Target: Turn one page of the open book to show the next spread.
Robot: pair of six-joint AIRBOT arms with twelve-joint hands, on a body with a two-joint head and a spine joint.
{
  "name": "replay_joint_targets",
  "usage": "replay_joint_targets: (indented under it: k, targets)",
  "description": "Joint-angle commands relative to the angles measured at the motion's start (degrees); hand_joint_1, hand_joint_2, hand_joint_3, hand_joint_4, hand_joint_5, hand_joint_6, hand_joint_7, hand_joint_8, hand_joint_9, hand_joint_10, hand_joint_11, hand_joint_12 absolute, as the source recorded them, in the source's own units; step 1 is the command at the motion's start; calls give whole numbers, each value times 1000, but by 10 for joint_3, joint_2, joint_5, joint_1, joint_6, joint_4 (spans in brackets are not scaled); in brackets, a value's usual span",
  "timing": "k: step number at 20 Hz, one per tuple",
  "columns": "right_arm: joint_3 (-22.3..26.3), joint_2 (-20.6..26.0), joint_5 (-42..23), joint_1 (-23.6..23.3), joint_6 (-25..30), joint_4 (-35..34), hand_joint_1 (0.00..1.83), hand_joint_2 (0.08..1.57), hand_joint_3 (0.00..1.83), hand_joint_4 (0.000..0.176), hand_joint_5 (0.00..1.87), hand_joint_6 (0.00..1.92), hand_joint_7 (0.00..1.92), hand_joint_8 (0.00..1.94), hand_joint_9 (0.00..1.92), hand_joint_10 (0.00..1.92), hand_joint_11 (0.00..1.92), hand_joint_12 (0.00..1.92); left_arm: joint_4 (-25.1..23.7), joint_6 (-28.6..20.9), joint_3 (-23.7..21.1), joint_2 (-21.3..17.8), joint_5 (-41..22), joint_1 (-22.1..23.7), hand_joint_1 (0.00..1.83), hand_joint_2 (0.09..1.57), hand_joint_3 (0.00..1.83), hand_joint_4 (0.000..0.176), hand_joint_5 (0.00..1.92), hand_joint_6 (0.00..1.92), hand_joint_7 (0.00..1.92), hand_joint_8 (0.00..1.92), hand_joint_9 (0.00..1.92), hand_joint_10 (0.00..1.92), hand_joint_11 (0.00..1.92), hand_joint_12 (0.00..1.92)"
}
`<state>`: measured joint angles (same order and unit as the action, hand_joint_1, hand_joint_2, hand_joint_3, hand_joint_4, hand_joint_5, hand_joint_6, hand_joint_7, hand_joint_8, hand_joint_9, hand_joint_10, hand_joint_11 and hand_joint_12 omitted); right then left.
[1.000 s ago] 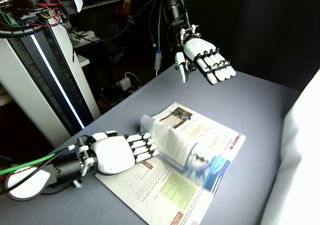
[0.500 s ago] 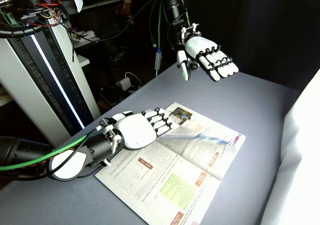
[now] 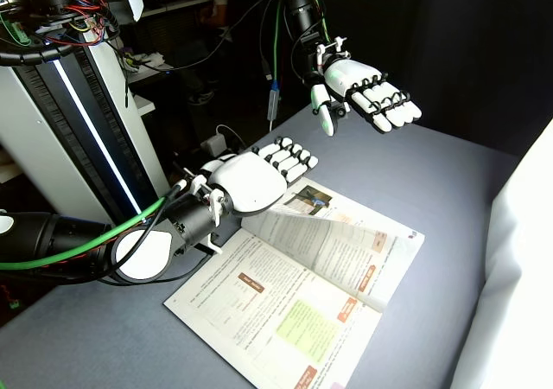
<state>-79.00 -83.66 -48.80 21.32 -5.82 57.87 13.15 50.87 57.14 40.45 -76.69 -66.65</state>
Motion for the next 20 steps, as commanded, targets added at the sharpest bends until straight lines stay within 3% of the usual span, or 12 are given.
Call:
replay_joint_targets:
  k: [1,6,9,11,12,15,20]
  targets:
    - [0,-6,-67,-14,-3,-42,0,1315,1,0,124,22,120,11,86,22,0,0,17,1,6,-4,-71,2,16,1434,1,0,64,11,0,0,0,0,26,12]
    - [-8,-31,-105,-36,-17,-66,0,1251,0,0,2,0,0,0,0,0,0,0,17,1,9,-1,-71,2,0,1418,0,0,41,1,0,0,0,0,2,2]
    - [-1,-18,-137,-37,-17,-87,0,1255,0,0,0,0,0,0,0,0,0,0,15,1,10,4,-73,2,0,1400,0,0,20,0,0,0,0,0,4,2]
    - [24,13,-160,-36,-23,-91,0,1245,0,0,0,0,0,0,0,0,0,0,15,1,8,4,-76,2,0,1381,0,7,60,16,0,0,0,0,13,7]
    - [34,23,-170,-36,-28,-91,0,1231,0,0,0,0,0,0,0,0,0,0,16,1,8,5,-76,2,0,1372,0,27,33,4,0,0,0,0,2,1]
    - [60,51,-191,-37,-30,-78,0,1229,0,0,0,0,0,0,0,0,0,0,16,1,6,5,-77,2,0,1370,0,0,11,0,0,0,0,0,0,0]
    - [92,89,-204,-37,-10,-41,0,1239,0,0,0,0,0,0,0,0,0,0,21,1,4,7,-78,2,0,1380,0,0,17,2,0,0,0,0,0,0]
